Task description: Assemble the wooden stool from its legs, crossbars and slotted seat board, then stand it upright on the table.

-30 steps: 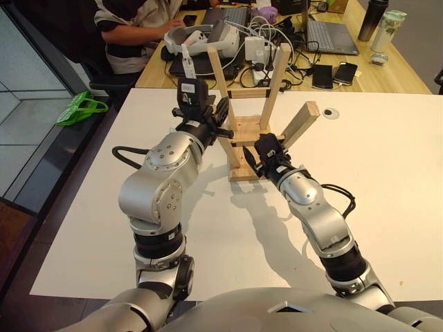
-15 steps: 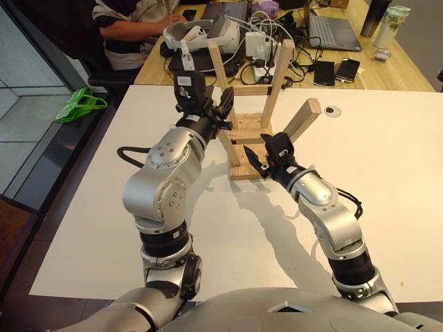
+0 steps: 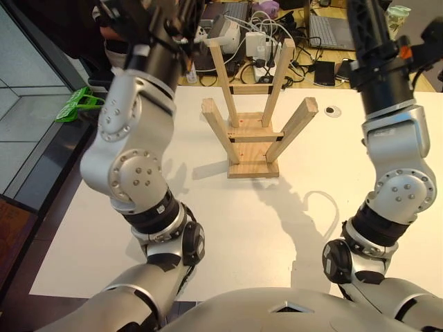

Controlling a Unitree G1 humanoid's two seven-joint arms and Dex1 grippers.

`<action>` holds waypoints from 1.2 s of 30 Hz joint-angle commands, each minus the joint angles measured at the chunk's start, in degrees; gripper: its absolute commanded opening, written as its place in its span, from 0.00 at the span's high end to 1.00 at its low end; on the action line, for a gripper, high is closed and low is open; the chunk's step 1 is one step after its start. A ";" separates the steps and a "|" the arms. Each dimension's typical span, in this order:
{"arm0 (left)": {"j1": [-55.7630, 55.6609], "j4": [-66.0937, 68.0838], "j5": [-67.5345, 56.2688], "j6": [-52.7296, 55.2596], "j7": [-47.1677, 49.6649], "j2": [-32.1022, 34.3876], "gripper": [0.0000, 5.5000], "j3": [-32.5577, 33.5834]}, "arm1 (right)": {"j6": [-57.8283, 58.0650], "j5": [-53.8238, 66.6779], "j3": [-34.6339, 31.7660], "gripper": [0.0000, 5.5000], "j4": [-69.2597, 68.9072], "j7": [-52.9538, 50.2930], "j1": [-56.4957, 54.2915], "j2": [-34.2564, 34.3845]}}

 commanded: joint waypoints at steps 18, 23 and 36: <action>-0.30 14.74 2.66 1.54 6.80 13.32 0.56 9.75 | -6.16 -15.14 -0.27 0.57 18.26 -4.88 14.65 -4.56; 21.56 10.62 13.73 0.63 8.06 16.22 0.49 0.67 | -8.12 -18.78 1.80 0.61 22.83 -0.66 17.27 -7.00; 27.76 7.17 17.72 -4.63 6.08 8.76 0.57 -8.49 | -11.50 -24.12 7.46 0.70 24.03 4.34 17.39 -7.51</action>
